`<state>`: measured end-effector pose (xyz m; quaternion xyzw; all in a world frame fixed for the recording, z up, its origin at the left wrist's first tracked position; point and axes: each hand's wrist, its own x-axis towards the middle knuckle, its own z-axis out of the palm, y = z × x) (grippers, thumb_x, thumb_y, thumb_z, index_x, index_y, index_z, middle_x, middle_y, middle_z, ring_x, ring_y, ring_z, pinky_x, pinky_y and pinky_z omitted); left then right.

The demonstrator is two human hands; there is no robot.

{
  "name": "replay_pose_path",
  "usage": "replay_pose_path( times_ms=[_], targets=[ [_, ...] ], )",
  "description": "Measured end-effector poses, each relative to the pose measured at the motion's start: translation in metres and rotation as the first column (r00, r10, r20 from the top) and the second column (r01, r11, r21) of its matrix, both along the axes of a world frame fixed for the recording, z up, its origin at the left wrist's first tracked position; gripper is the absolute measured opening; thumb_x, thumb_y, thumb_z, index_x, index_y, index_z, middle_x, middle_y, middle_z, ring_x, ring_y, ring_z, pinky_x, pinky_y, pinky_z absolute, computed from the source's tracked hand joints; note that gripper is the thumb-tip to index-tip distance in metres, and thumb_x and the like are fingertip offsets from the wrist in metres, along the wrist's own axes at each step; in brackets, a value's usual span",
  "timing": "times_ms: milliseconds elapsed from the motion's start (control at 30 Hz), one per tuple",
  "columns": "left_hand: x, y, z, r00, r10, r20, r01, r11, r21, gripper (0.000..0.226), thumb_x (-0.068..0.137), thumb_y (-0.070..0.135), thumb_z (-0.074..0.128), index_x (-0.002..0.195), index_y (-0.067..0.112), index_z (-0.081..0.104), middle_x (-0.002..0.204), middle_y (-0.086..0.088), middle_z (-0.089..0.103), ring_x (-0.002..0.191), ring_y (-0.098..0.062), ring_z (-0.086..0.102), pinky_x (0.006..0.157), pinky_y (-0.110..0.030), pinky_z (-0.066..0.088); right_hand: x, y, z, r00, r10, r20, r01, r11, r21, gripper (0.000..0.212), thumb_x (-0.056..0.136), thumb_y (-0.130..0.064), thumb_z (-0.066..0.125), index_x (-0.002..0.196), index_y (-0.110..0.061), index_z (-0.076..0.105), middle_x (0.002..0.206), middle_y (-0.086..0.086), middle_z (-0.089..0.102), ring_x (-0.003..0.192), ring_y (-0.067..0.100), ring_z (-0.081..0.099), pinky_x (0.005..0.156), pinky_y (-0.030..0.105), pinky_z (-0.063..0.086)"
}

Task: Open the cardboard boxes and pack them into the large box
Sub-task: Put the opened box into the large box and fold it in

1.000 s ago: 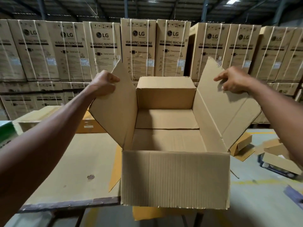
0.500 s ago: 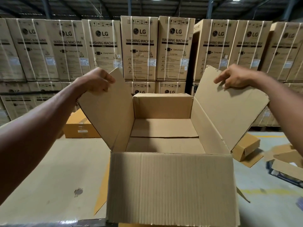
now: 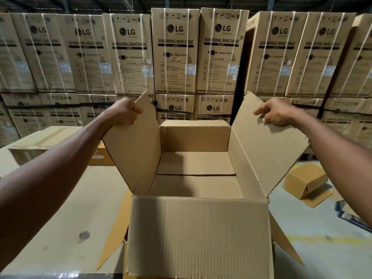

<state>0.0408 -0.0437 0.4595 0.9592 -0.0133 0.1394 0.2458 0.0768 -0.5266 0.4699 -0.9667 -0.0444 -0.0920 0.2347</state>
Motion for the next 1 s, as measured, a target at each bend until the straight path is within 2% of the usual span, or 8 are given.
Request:
replay_pose_path(
  times_ms=[100,300,433,600,800,1000],
  targets=[
    [0.008,0.002,-0.022,0.999,0.004,-0.038,-0.005,1.0,-0.007,0.051,0.089,-0.006,0.064,0.136,0.014,0.061,0.132,-0.01,0.061,0.092,-0.017,0.061,0.062,-0.023,0.048,0.014,-0.002,-0.025,1.0,0.007,-0.022,-0.007,1.0,-0.005,0.052,0.082,0.017,0.065,0.128,-0.008,0.069,0.129,0.007,0.069,0.122,0.024,0.063,0.106,0.039,0.05],
    [0.016,0.002,-0.064,0.996,0.008,-0.089,-0.008,1.0,-0.006,0.052,0.088,-0.011,0.057,0.135,0.008,0.063,0.129,-0.01,0.067,0.096,-0.016,0.061,0.077,-0.026,0.046,0.025,0.008,-0.08,0.998,0.002,-0.067,0.001,0.999,0.045,0.052,0.083,0.016,0.066,0.129,-0.009,0.067,0.136,0.006,0.065,0.126,0.026,0.06,0.109,0.042,0.048],
    [0.022,0.014,-0.095,0.988,0.02,-0.152,-0.026,0.999,-0.041,0.055,0.085,-0.012,0.056,0.135,0.009,0.064,0.132,-0.011,0.066,0.107,-0.021,0.064,0.086,-0.027,0.048,0.034,0.008,-0.111,0.996,0.003,-0.093,0.002,0.998,0.056,0.049,0.084,0.012,0.069,0.127,-0.012,0.068,0.136,0.005,0.065,0.127,0.024,0.06,0.11,0.042,0.047],
    [0.021,0.012,-0.131,0.985,0.01,-0.171,-0.024,0.997,-0.077,0.058,0.085,-0.015,0.054,0.138,0.009,0.061,0.139,-0.009,0.061,0.123,-0.024,0.061,0.087,-0.024,0.047,0.037,0.007,-0.138,0.995,0.003,-0.095,0.003,0.998,0.064,0.048,0.086,0.014,0.064,0.129,-0.009,0.068,0.136,0.007,0.065,0.128,0.025,0.06,0.11,0.038,0.045],
    [0.021,0.014,-0.16,0.988,-0.002,-0.155,-0.013,0.995,-0.101,0.059,0.086,-0.018,0.053,0.139,0.008,0.06,0.145,-0.009,0.056,0.137,-0.024,0.052,0.108,-0.036,0.046,0.039,0.001,-0.17,0.993,-0.028,-0.111,0.037,0.996,0.081,0.047,0.089,0.013,0.057,0.128,-0.01,0.069,0.135,0.008,0.066,0.13,0.024,0.058,0.112,0.041,0.045],
    [0.016,0.021,-0.181,0.986,-0.017,-0.164,-0.004,0.992,-0.128,0.058,0.088,-0.017,0.055,0.14,0.008,0.058,0.146,-0.01,0.056,0.134,-0.027,0.054,0.105,-0.043,0.051,0.023,0.008,-0.188,0.994,-0.025,-0.104,0.034,0.995,0.092,0.048,0.09,0.013,0.051,0.128,-0.009,0.07,0.135,0.012,0.065,0.13,0.025,0.057,0.11,0.036,0.045]
  ],
)
